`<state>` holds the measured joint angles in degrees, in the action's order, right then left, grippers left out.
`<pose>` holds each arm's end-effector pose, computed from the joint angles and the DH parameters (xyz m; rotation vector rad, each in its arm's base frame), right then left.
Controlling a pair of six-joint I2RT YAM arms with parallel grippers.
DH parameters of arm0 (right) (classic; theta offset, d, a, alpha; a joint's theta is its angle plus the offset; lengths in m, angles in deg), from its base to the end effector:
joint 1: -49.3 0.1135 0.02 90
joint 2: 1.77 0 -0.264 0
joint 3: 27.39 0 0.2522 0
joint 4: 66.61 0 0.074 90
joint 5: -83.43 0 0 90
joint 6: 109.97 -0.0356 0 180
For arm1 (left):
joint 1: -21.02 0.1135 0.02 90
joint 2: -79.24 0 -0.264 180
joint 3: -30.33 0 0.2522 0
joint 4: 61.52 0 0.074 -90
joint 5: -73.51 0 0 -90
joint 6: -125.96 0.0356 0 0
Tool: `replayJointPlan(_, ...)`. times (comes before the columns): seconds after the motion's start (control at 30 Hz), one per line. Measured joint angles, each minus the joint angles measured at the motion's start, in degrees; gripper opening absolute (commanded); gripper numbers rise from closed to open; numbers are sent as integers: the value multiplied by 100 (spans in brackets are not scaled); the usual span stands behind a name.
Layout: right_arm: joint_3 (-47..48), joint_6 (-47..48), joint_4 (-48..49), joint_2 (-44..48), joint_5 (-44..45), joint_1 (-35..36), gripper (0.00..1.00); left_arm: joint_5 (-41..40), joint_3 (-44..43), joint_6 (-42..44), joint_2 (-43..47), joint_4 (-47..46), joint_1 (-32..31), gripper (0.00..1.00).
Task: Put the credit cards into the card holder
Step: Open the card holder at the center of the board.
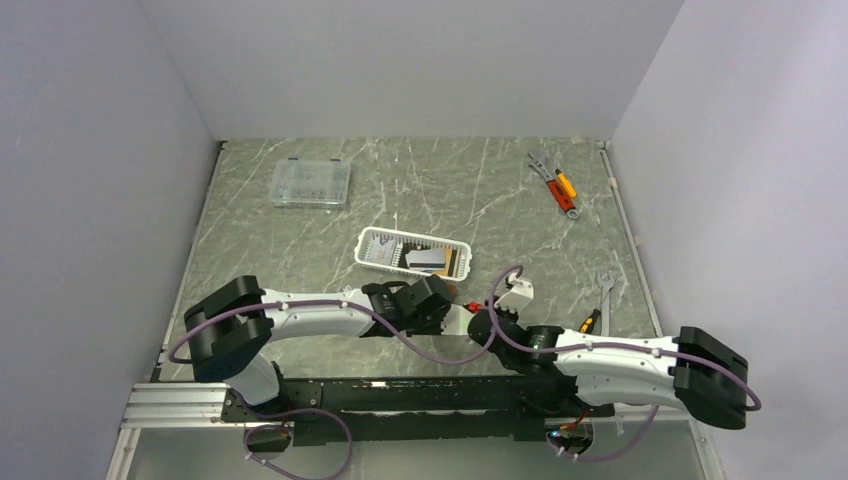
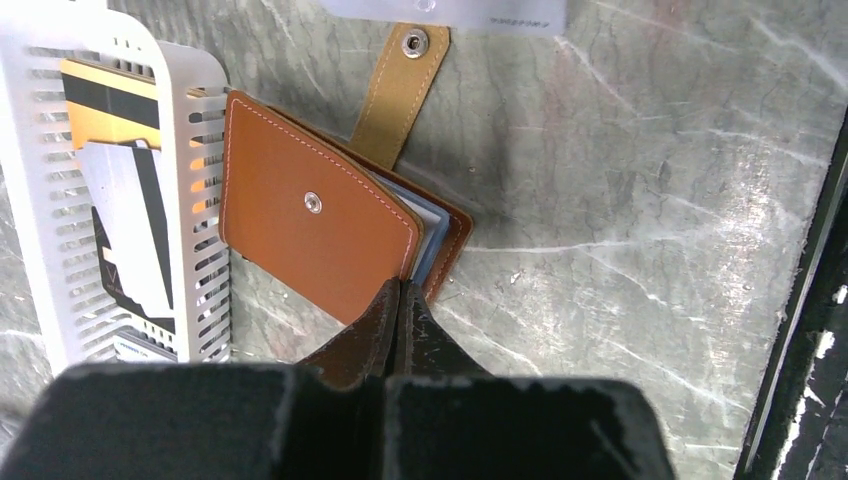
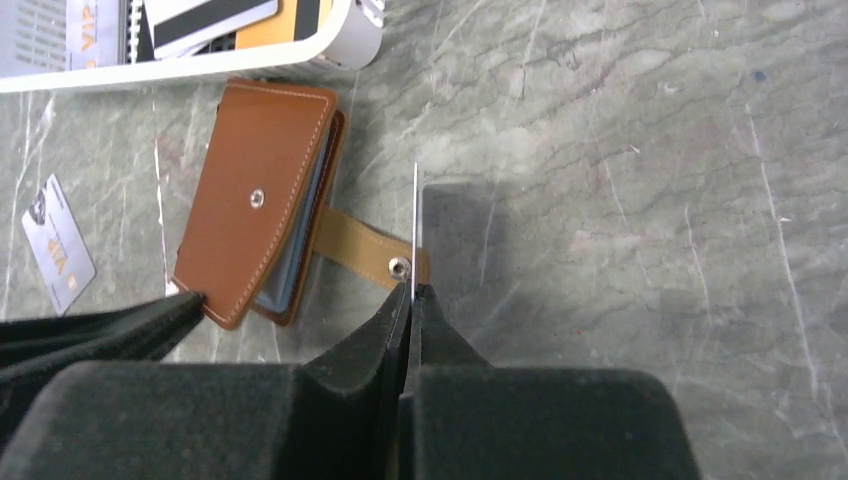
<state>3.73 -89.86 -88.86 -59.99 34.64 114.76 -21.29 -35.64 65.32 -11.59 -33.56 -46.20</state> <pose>0.0924 0.1459 0.1466 0.3896 2.1778 0.4379 0.1262 -0.2928 0.1842 1.8400 1.6871 -0.1734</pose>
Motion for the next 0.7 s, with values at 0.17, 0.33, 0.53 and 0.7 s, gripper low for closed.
replayJointPlan(0.17, -116, 282, -208, 789, -216, -57, 0, 122, 68, 136, 177, 205, 68, 0)
replayJointPlan(0.33, -114, 809, 31, 1349, -468, -81, 0, 334, 116, 216, 330, 476, 157, 0)
replayJointPlan(0.53, -13, 1248, 256, 1357, -839, -44, 0, 966, 111, 278, 479, 852, 442, 0)
replayJointPlan(0.7, 15, 1325, 118, 1832, -955, 31, 0, 1513, -22, 238, 616, 1165, 726, 0)
